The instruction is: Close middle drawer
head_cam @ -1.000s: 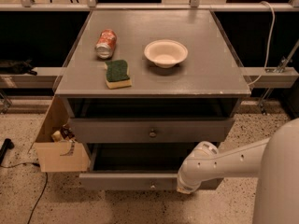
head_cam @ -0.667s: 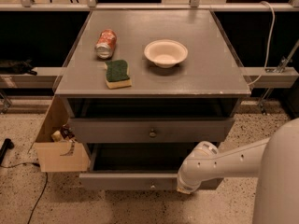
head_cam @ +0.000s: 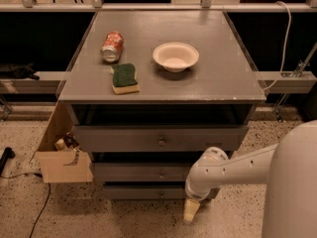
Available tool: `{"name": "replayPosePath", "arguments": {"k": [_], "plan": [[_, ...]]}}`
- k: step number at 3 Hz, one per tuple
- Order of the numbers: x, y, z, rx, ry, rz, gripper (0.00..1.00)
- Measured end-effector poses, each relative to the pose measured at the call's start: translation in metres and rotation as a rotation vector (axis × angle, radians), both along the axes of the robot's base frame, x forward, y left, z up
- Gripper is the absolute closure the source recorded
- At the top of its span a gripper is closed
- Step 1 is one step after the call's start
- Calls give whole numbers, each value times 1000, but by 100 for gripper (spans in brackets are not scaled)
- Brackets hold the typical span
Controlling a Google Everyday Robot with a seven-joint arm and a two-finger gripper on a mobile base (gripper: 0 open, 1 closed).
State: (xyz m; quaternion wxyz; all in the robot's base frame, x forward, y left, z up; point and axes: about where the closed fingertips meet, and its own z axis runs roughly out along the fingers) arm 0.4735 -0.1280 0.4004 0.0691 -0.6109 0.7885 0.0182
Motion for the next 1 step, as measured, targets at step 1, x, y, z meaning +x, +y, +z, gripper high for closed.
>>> {"name": "replayPosePath", "arguments": {"k": [1], "plan": [[0,0,0,0,0,0,0]]}}
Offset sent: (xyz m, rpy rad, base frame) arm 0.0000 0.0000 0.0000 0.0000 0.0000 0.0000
